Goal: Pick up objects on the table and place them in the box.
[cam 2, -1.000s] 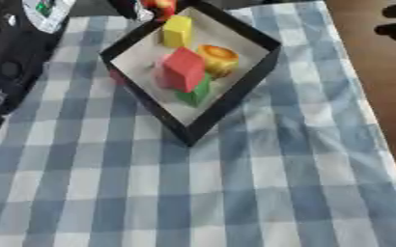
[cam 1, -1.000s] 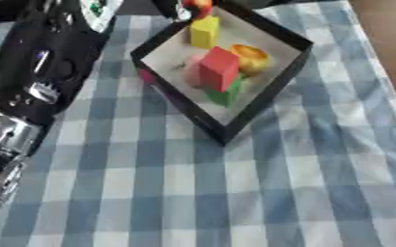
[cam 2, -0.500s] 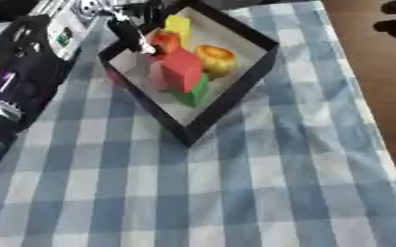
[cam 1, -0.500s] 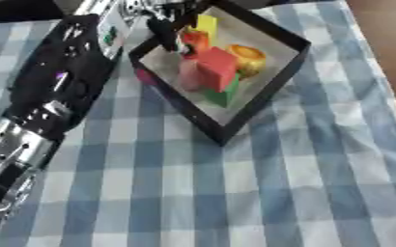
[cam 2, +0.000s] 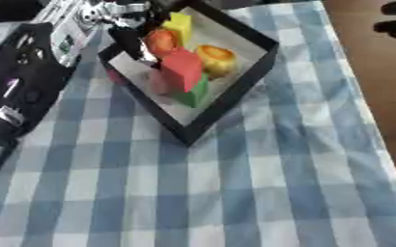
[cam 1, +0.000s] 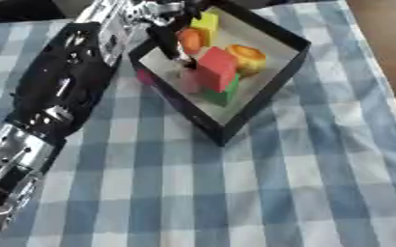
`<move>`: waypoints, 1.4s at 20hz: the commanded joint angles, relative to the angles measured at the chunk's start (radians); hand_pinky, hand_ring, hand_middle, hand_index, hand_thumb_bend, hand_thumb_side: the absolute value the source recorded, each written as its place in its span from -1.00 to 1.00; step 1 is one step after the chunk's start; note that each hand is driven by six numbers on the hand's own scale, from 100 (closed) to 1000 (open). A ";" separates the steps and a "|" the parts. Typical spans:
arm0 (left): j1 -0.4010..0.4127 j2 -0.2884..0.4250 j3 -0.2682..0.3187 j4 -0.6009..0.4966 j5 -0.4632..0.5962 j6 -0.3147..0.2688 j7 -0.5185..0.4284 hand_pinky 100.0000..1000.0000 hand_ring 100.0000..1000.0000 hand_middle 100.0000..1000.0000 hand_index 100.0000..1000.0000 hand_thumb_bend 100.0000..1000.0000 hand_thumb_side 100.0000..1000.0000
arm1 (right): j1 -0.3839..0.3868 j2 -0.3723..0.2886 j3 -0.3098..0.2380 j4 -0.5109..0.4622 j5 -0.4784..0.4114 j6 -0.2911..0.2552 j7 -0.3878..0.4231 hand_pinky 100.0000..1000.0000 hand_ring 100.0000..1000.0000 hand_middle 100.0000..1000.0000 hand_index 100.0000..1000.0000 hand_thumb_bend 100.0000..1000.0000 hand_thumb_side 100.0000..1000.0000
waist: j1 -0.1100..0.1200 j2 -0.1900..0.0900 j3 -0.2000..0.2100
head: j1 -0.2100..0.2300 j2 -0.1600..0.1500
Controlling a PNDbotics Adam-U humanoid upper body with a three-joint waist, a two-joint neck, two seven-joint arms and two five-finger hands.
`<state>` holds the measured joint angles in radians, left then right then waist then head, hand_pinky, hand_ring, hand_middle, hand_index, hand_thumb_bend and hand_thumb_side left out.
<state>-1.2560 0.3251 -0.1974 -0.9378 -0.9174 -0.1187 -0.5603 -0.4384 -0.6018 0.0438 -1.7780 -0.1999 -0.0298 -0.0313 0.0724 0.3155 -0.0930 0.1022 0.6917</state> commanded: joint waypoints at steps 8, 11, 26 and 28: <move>0.035 0.171 0.087 -0.305 0.232 0.096 0.212 0.36 0.33 0.24 0.59 -0.32 -0.46 | -0.005 -0.026 -0.021 -0.022 -0.015 -0.005 -0.019 0.86 0.53 0.56 0.52 -1.00 0.52 | -0.003 -0.057 0.025 | -0.032 0.011; 0.118 0.254 0.120 -0.424 0.345 0.127 0.311 0.36 0.34 0.31 0.60 -0.31 -0.40 | -0.014 -0.029 -0.031 -0.024 -0.024 -0.005 -0.031 0.86 0.53 0.56 0.52 -1.00 0.47 | 0.000 -0.062 0.037 | -0.057 0.016; 0.681 0.238 0.300 -0.694 0.975 0.173 0.813 0.30 0.28 0.25 0.61 -0.34 -0.02 | -0.083 0.010 -0.043 0.037 -0.068 0.038 -0.034 0.86 0.53 0.56 0.51 -1.00 0.37 | -0.019 -0.082 0.063 | -0.084 0.019; 0.714 0.214 0.310 -0.696 1.011 0.158 0.845 0.31 0.30 0.27 0.62 -0.30 0.00 | -0.087 0.017 -0.044 0.049 -0.081 0.043 -0.029 0.86 0.52 0.56 0.51 -1.00 0.40 | -0.024 -0.085 0.065 | -0.083 0.019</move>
<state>-0.5351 0.5315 0.0910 -1.6105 0.0639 0.0464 0.2601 -0.5106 -0.5723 0.0122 -1.7279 -0.2701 0.0091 -0.0619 0.0638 0.2698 -0.0290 0.0177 0.7097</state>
